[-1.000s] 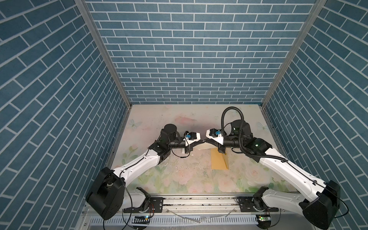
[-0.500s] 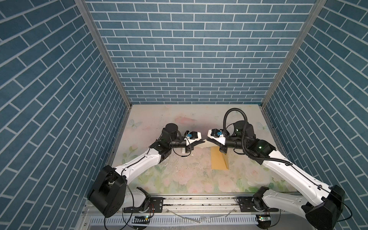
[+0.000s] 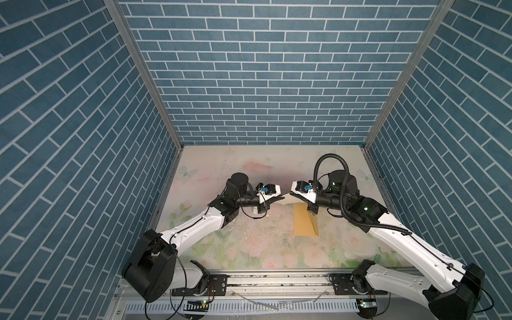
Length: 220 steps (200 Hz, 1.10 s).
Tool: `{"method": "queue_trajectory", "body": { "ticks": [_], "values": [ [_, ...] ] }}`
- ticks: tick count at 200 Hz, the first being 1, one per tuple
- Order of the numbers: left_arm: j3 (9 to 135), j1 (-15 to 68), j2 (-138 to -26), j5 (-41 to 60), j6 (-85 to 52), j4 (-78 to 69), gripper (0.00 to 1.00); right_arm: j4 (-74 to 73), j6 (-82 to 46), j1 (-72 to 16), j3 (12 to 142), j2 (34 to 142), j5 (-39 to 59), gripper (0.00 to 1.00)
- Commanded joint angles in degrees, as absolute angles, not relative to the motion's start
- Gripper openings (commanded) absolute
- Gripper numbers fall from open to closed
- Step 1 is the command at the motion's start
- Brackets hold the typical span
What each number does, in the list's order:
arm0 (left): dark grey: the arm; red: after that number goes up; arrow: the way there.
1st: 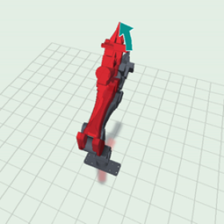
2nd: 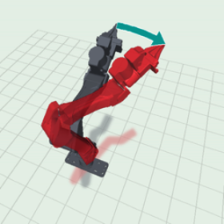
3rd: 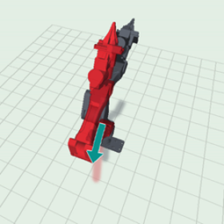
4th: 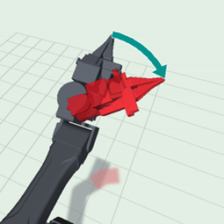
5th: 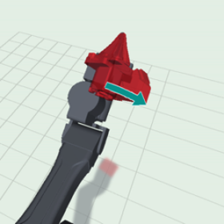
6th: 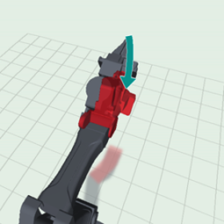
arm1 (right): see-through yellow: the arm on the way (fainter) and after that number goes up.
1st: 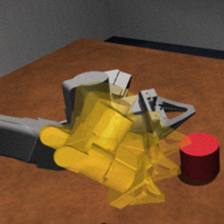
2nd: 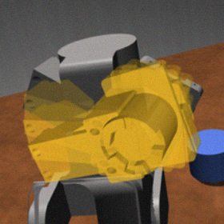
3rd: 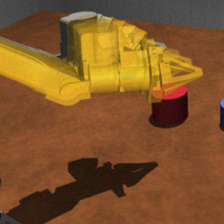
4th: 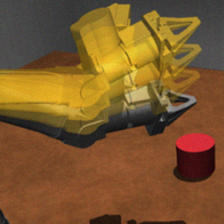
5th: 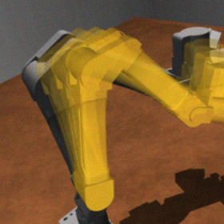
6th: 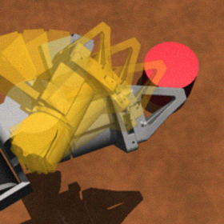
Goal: Place the letter into the envelope and seal it
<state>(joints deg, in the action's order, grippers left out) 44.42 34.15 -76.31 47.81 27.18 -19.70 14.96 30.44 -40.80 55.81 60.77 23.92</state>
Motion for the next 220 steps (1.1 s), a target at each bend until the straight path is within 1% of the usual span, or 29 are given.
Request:
{"method": "queue_trajectory", "body": {
  "ticks": [1, 24, 41, 57, 60, 74, 85, 135, 150, 185, 194, 209, 220],
  "values": [
    [43.69, 33.93, -77.12, 47.24, 27.54, -18.83, 0.00, 13.85, 32.16, -40.80, 54.32, 59.16, 23.12, 0.00],
    [43.25, 33.93, -76.92, 46.96, 26.82, -18.91, 0.00, 13.71, 31.72, -40.78, 54.15, 59.22, 22.92, 0.00],
    [42.19, 33.93, -76.39, 46.12, 26.81, -19.87, 0.12, 13.49, 31.41, -40.79, 53.99, 59.18, 22.95, 0.00],
    [41.24, 33.93, -76.34, 45.06, 26.81, -21.60, 0.14, 13.46, 31.41, -40.77, 53.77, 59.12, 22.72, 0.00],
    [41.16, 33.93, -76.39, 44.96, 26.86, -21.68, 0.14, 13.46, 31.34, -40.78, 53.71, 59.10, 22.68, 0.00],
    [41.21, 33.76, -76.56, 44.96, 26.73, -21.74, 0.05, 13.44, 31.08, -40.78, 53.61, 58.98, 22.41, 0.00],
    [41.22, 33.60, -76.88, 44.70, 26.50, -21.71, 0.00, 13.54, 30.94, -40.80, 53.48, 58.93, 22.33, 0.00],
    [38.59, 32.81, -75.90, 42.91, 24.61, -23.80, 0.00, 13.79, 30.41, -40.79, 54.43, 59.95, 22.19, 0.00],
    [38.01, 32.54, -75.53, 41.94, 24.59, -24.12, 0.06, 13.93, 30.48, -40.77, 55.10, 60.59, 22.46, 0.00],
    [37.46, 31.51, -75.24, 41.48, 23.48, -24.69, 0.11, 13.59, 29.92, -40.78, 55.89, 61.29, 23.32, 0.00],
    [37.13, 31.17, -75.20, 41.53, 23.06, -25.18, 0.10, 13.43, 29.72, -40.78, 56.11, 61.48, 23.62, 0.00],
    [36.21, 30.79, -74.82, 41.36, 22.07, -26.35, 0.00, 13.71, 29.40, -40.83, 56.92, 62.22, 24.20, 0.00],
    [35.55, 30.74, -74.34, 41.13, 21.39, -26.97, 0.00, 13.99, 29.36, -40.79, 57.68, 62.81, 24.52, 0.00]
  ]
}}
